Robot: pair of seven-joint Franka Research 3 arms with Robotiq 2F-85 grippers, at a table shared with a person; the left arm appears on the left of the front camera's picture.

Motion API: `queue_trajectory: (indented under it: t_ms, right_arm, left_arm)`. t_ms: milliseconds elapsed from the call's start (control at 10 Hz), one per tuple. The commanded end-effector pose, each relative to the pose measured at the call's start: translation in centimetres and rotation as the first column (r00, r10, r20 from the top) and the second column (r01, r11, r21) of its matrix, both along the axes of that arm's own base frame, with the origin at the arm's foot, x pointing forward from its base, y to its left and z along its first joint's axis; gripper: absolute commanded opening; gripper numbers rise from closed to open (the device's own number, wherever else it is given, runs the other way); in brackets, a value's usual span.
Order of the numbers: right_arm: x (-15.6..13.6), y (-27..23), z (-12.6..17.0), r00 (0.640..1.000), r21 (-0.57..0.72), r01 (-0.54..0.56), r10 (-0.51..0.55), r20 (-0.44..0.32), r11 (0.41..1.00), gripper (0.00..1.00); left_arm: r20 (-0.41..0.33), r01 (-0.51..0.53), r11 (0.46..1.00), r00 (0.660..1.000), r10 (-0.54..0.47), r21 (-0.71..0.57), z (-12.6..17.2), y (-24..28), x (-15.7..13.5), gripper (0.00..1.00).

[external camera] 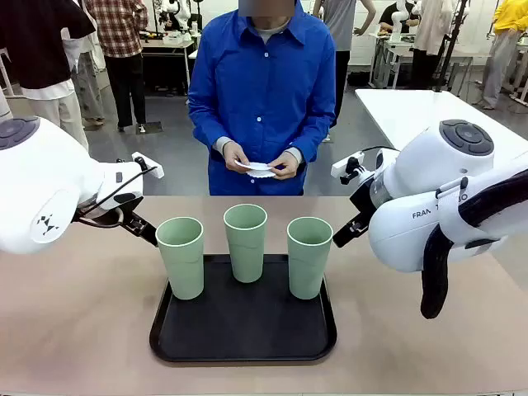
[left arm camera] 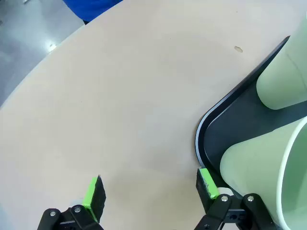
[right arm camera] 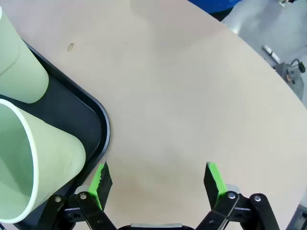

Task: Place coasters on the table and set cups on them.
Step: Pick up one Reusable plastic cup and place it on a coaster set by the human.

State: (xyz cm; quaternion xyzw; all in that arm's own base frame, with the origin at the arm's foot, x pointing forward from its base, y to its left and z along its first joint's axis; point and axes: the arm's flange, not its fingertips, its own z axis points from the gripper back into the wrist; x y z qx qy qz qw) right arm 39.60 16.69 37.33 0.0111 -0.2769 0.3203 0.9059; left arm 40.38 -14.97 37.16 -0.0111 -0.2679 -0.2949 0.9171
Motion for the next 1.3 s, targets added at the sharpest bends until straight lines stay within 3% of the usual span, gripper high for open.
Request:
queue_trajectory:
  t_ms: [0,1200]
  right_arm:
    - [0.0,0.0,0.0,1.0,0.0,0.0,0.0,0.0,1.0,1.0]
    - [0.0,0.0,0.0,1.0,0.0,0.0,0.0,0.0,1.0,1.0]
  left_arm:
    - [0.0,0.0,1.0,1.0,0.0,0.0,0.0,-0.01,0.0,1.0]
    - [0.0,0.0,1.0,1.0,0.0,0.0,0.0,-0.01,0.0,1.0]
